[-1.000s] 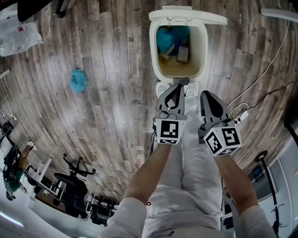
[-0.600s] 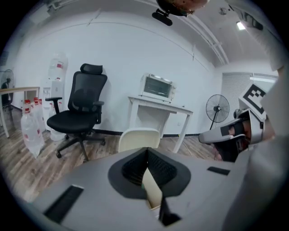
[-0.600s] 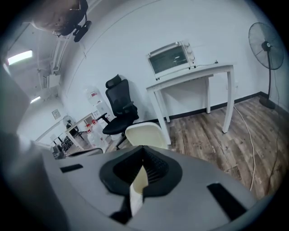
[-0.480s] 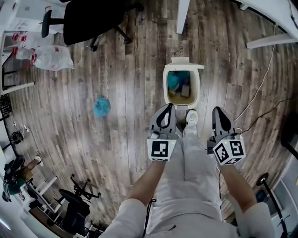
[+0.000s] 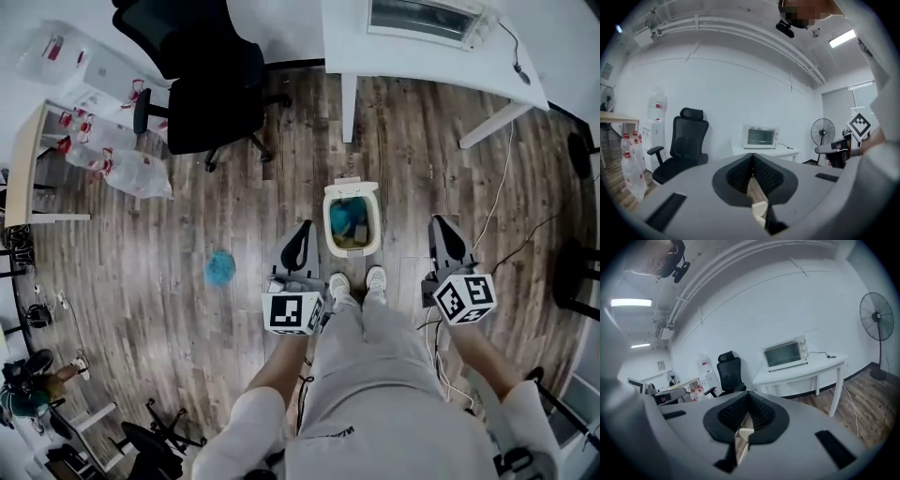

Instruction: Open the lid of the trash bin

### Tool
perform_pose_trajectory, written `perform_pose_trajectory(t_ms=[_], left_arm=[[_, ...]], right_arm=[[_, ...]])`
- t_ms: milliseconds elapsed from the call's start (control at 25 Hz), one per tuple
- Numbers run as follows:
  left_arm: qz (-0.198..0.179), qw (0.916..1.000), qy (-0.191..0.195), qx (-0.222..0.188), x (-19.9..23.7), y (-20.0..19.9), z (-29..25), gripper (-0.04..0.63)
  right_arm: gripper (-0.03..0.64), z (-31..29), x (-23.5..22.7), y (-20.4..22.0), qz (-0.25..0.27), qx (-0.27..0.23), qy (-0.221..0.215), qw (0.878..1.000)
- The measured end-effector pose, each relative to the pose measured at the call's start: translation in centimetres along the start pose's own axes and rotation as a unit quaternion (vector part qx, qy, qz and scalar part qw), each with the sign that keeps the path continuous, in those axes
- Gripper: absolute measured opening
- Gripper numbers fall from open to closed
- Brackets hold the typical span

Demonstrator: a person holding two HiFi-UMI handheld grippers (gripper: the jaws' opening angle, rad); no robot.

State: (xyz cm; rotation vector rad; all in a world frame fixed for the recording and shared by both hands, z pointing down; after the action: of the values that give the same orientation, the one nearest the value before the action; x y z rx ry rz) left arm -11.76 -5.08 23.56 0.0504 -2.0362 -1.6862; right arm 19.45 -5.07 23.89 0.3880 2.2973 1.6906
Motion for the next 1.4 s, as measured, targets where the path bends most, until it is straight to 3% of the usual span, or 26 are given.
perform_pose_trajectory(t_ms=[280, 520, 840, 1400], left_arm=[[-0.036, 0.9959, 0.007, -0.082, -2.8, -10.4, 3.7, -0.002], [-0.059, 0.9909, 0.007, -0.121, -3.8, -15.4, 6.2, -0.002], [-0.076, 0.9882, 0.002, -0.133, -4.9, -16.5, 6.8, -0.002], [-0.082, 0.9872, 0.009, -0.136, -6.4, -16.9, 6.0, -0.002]], right_arm=[[0.017, 5.8, -1.9, -9.9, 0.007, -0.098, 0.035, 0.995], [0.017, 9.8, -2.3, -14.9, 0.035, -0.162, 0.055, 0.985], [0.017, 11.9, -4.4, -15.8, 0.034, -0.172, 0.076, 0.982], [0.015, 10.9, -4.7, -15.4, 0.037, -0.156, 0.054, 0.986]])
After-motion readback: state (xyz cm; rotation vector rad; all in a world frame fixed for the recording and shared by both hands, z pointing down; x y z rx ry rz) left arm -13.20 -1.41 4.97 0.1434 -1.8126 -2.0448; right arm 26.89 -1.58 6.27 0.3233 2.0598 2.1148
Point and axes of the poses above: the fingertips, and each gripper's own axes: z backward along the fingers, x to its left, y out of its underside, the point moved 9 cm from there along z, backward along the fingers, and after that the axes turned 15 degrees about z, right-handed, at the moved point
